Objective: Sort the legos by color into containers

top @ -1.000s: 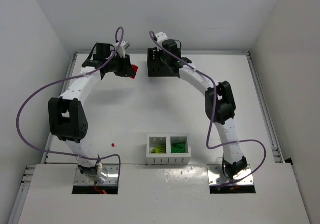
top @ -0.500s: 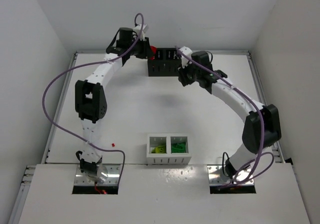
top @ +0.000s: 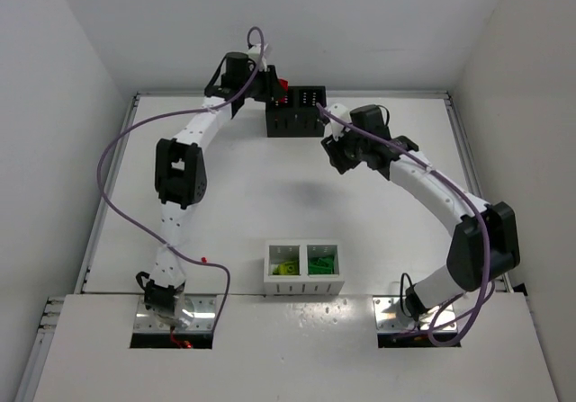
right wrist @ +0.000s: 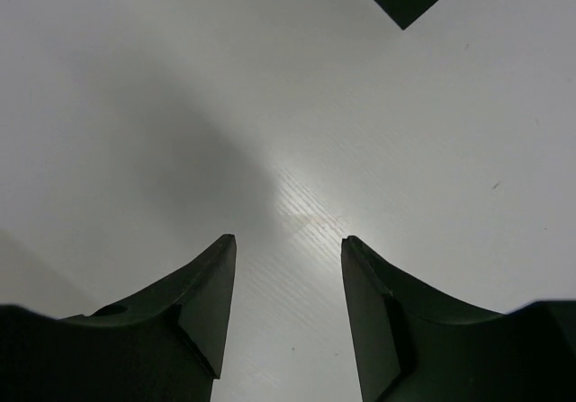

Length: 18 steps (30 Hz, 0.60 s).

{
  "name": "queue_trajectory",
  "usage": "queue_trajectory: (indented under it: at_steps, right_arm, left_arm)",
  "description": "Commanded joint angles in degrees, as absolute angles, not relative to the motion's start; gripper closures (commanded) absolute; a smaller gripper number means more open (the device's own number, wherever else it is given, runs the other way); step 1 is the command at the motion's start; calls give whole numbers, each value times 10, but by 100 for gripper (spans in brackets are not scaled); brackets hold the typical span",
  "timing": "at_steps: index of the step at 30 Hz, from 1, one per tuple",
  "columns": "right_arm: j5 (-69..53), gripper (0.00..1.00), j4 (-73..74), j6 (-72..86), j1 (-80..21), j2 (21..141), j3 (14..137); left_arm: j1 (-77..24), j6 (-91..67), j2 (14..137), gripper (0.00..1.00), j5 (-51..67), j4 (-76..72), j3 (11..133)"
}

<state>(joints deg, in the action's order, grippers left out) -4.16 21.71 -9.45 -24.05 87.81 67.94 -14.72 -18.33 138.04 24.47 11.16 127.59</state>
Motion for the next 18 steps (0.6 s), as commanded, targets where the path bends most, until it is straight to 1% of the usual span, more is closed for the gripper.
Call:
queue_trajectory:
  at_steps: [1, 3, 4, 6, 12, 14, 15, 16, 18]
  right_arm:
    - [-81, 49, 244, -129, -237, 855, 680]
    - [-88, 49, 250, -134, -237, 855, 675]
    - [-88, 49, 250, -134, -237, 855, 670]
    - [-88, 49, 250, -134, -237, 860, 665]
    - [-87, 48, 238, -129, -231, 871, 664]
    - [-81, 48, 228, -121, -226, 871, 664]
    - [-76, 46, 221, -115, -226, 871, 664]
    - [-58, 46, 205, -104, -226, 871, 664]
    - [-39, 45, 184, -83, -226, 861, 658]
  left_arm:
    - [-165, -160, 1375, 51, 230, 80, 1304]
    - [-165, -148, 1368, 43, 224, 80, 1299]
    - [-165, -141, 1368, 41, 217, 80, 1299]
    - [-165, -133, 1361, 38, 217, 80, 1294]
    - [-171, -110, 1314, 37, 197, 80, 1267]
    - [-171, -97, 1297, 33, 197, 80, 1243]
    - [-171, -97, 1289, 30, 197, 80, 1236]
    - [-171, -86, 1272, 18, 205, 80, 1229]
    - [-171, -81, 1256, 5, 226, 80, 1216]
